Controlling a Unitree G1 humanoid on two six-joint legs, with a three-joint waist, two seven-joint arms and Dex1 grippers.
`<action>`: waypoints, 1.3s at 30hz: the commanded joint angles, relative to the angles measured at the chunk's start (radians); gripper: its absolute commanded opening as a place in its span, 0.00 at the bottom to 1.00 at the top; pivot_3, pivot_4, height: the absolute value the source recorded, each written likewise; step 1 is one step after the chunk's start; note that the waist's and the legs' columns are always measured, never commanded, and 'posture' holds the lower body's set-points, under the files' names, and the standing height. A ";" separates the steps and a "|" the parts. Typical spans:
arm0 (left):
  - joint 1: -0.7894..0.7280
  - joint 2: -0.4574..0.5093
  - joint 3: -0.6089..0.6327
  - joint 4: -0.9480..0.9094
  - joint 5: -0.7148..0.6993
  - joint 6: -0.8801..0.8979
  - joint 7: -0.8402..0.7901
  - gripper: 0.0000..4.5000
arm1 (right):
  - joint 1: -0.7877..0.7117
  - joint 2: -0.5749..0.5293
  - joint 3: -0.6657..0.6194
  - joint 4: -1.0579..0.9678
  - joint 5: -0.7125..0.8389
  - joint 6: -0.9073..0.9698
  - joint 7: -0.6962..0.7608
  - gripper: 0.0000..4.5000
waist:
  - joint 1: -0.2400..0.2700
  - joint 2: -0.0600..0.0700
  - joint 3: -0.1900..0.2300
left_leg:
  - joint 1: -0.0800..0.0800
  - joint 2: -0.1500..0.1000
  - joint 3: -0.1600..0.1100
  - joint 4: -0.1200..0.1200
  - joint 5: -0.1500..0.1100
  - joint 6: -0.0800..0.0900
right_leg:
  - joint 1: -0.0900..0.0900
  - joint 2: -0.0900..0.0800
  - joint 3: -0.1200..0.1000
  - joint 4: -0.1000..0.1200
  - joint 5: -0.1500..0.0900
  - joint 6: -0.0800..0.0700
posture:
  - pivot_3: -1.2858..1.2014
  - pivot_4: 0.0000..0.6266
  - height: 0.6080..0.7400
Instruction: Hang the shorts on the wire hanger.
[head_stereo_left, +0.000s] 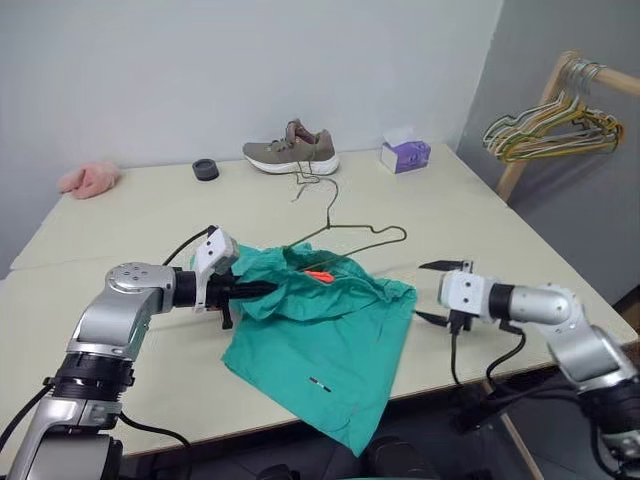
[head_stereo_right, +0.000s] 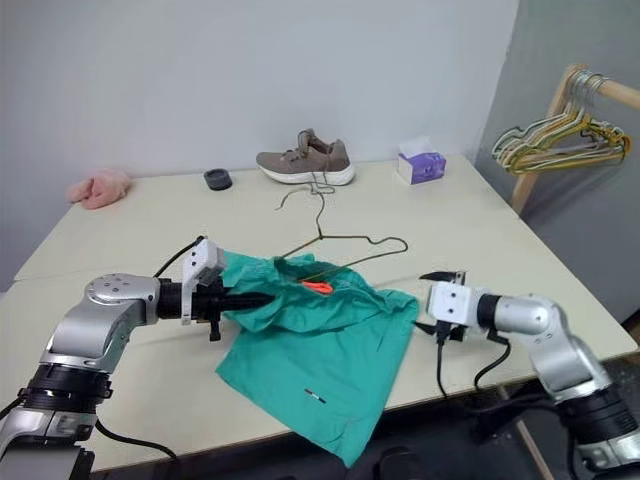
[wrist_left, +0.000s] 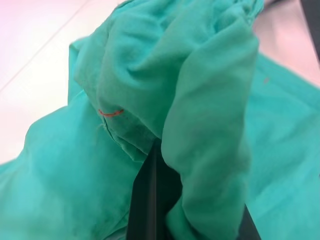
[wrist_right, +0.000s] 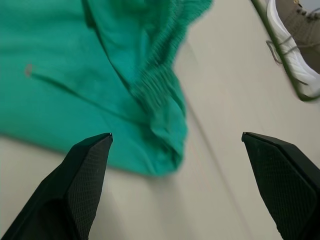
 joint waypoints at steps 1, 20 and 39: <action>-0.038 0.015 0.046 -0.050 -0.048 0.042 -0.001 0.00 | -0.029 0.074 0.039 -0.043 -0.051 0.033 -0.075 0.99 | 0.002 0.000 0.000 | 0.000 0.000 0.000 0.000 0.000 0.000 | 0.000 0.000 0.000 0.000 0.000 0.000 | 0.44 0.00 1.00; 0.005 0.055 0.086 -0.111 -0.098 0.103 -0.010 0.00 | -0.154 0.298 0.024 0.168 -0.077 0.199 -0.249 0.01 | 0.002 0.000 0.000 | -0.001 -0.001 -0.002 0.001 0.000 0.000 | 0.000 0.000 -0.001 0.000 0.001 -0.001 | 0.45 0.00 1.00; 0.041 0.267 0.064 -0.031 -0.089 0.050 -0.211 0.00 | -0.147 0.161 -0.195 0.089 0.231 0.441 -0.142 0.01 | 0.004 0.002 0.001 | -0.002 -0.002 -0.002 0.000 0.000 0.000 | -0.001 0.000 -0.002 0.000 0.000 0.000 | 0.45 0.00 1.00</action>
